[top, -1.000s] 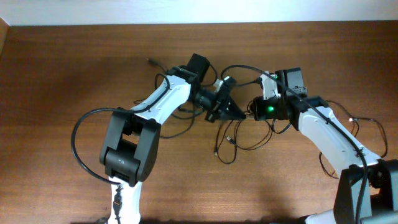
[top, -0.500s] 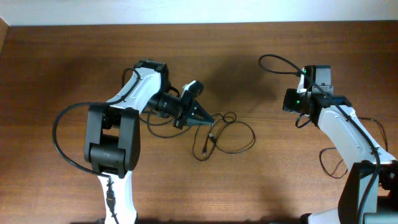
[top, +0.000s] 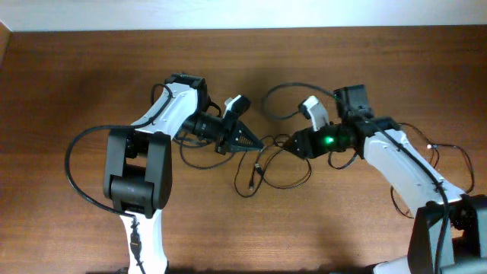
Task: Untangle cables
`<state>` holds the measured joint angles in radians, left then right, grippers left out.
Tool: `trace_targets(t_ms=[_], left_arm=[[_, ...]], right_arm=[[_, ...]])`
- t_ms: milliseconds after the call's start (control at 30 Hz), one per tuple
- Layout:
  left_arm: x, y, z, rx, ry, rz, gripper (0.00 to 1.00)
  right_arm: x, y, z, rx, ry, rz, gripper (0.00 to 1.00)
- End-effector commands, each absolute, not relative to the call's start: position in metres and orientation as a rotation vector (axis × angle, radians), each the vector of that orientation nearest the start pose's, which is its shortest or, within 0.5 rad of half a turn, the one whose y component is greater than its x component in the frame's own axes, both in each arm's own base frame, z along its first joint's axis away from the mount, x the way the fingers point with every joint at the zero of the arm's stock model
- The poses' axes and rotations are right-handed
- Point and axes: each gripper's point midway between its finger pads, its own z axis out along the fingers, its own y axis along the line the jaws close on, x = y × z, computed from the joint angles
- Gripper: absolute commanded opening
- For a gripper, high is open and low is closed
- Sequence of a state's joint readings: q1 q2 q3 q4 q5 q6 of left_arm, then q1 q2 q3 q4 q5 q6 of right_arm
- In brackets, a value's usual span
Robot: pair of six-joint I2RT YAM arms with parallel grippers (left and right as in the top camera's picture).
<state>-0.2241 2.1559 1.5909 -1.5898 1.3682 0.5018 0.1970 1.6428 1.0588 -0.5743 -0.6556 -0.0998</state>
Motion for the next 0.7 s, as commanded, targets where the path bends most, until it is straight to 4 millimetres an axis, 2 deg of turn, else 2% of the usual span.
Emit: trace_targets(t_ms=[0,67,200,267,367,433,467,567,667], left_arm=[[0.298,-0.242,0.178,0.368,2.547,-2.175,0.00],[0.298,-0.242,0.178,0.367,2.548,-2.175,0.00],[0.298,-0.241,0.179,0.362,2.550,-2.177,0.00],[0.298,-0.241,0.179,0.363,2.549,-2.176,0.00],[0.298,-0.241,0.178,0.363,2.550,-2.176,0.00],[0.298,-0.241,0.179,0.362,2.551,-2.177,0.00],[0.297,-0.241,0.179,0.360,2.553,-2.178,0.00],[0.298,-0.239,0.179,0.340,2.563,-2.178,0.00],[0.301,-0.232,0.178,0.316,2.569,-2.166,0.00]], right_arm=[[0.350,0.176,0.100,-0.551,2.562,0.699,0.53],[0.358,0.180,0.099,-0.548,2.543,0.606,0.53],[0.366,0.191,0.097,-0.527,2.523,0.540,0.53],[0.370,0.201,0.086,-0.519,2.528,0.543,0.52],[0.388,0.186,0.052,-0.404,2.583,0.404,0.52],[0.402,0.150,0.032,-0.216,2.621,0.149,0.52],[0.407,0.123,0.025,-0.096,2.631,0.019,0.52],[0.416,0.073,0.027,0.063,2.627,-0.088,0.52],[0.416,0.024,0.036,0.213,2.635,-0.133,0.51]])
